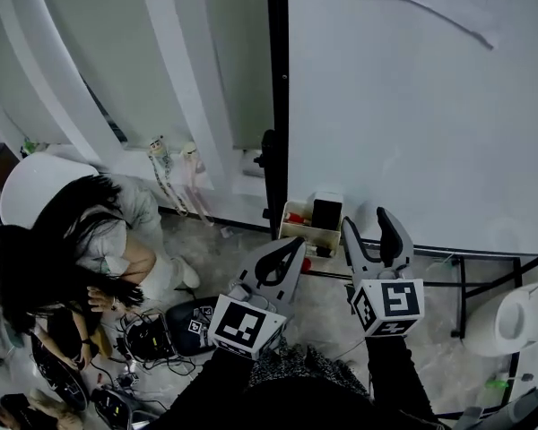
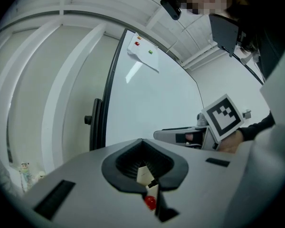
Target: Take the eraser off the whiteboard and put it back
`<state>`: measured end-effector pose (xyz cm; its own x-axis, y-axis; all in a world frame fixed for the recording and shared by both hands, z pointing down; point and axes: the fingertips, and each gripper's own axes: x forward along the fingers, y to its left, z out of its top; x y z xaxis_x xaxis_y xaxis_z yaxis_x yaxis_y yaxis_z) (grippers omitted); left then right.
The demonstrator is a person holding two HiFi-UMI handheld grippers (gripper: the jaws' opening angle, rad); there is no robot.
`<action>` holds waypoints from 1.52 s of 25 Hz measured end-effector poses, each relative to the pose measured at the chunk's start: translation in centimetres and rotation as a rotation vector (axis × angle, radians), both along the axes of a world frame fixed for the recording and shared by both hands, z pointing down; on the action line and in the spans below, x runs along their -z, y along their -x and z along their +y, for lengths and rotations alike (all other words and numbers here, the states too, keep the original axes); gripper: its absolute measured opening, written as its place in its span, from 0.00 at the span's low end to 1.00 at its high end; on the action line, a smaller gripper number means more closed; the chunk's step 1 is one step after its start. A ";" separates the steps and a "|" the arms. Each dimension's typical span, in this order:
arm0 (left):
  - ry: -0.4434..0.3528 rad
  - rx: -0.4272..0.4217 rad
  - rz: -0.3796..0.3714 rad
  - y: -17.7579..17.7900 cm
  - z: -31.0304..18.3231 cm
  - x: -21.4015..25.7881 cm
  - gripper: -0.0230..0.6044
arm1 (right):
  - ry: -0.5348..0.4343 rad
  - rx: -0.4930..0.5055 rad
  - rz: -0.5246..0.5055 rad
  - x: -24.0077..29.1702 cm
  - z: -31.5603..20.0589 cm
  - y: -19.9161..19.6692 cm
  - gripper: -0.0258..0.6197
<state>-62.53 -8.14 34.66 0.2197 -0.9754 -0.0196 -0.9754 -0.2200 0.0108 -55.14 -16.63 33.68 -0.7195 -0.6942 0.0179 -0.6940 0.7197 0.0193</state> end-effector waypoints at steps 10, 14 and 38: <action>-0.002 0.005 -0.011 -2.0 0.0 -0.1 0.04 | -0.027 0.056 -0.009 -0.4 2.5 -1.7 0.19; -0.001 0.013 -0.013 -3.0 0.1 0.0 0.04 | -0.044 0.068 -0.009 0.0 3.1 -2.4 0.11; -0.005 0.042 -0.030 -6.5 0.3 0.8 0.04 | -0.039 0.129 -0.021 0.6 5.6 -6.6 0.05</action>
